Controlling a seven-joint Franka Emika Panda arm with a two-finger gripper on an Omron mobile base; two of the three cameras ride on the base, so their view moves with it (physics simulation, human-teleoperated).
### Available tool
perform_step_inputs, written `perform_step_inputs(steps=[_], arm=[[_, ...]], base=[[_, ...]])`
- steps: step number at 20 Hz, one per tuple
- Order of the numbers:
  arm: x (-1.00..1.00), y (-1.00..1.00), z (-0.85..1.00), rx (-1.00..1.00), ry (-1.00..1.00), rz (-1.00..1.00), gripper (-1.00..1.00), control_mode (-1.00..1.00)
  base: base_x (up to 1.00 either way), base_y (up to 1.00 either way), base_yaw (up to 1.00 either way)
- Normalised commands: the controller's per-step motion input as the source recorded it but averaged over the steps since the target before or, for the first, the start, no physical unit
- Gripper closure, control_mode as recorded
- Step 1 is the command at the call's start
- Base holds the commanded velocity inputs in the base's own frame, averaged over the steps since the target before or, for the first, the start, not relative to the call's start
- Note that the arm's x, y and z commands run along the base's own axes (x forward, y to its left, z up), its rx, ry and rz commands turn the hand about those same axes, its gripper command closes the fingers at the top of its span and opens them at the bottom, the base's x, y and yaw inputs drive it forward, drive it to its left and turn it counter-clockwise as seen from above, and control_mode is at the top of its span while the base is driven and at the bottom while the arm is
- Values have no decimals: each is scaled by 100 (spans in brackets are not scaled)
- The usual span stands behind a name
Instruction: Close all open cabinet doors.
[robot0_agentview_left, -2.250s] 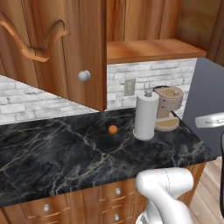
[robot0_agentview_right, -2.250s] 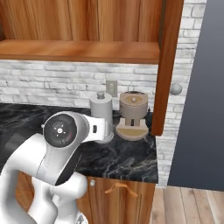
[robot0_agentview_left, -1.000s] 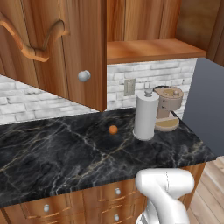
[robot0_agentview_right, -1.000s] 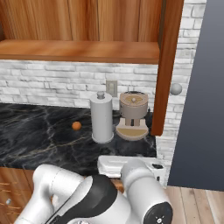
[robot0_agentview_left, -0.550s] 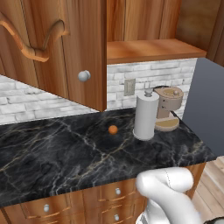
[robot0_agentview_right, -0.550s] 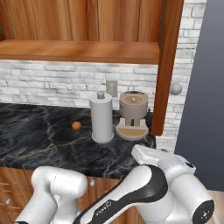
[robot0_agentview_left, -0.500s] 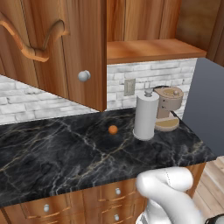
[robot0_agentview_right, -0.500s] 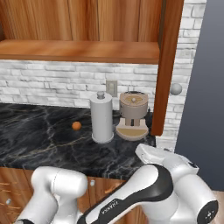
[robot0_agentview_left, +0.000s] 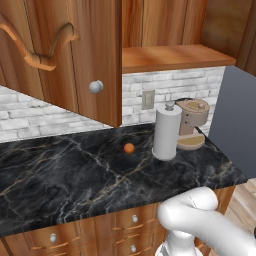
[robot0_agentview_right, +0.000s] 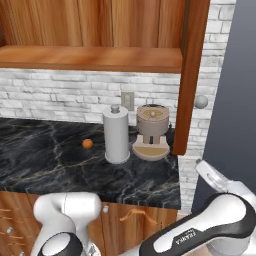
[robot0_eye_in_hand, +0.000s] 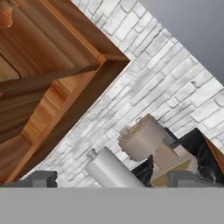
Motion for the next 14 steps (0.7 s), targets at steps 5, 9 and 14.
perform_step_inputs(steps=[5, 9, 14], arm=[[34, -35, 5, 22, 0, 2, -100, -100], [33, -22, 23, 18, 2, 1, -100, -100], [27, -12, 26, 16, 1, 1, -100, -100]], base=[[0, 0, 0], [0, 0, 0], [0, 0, 0]])
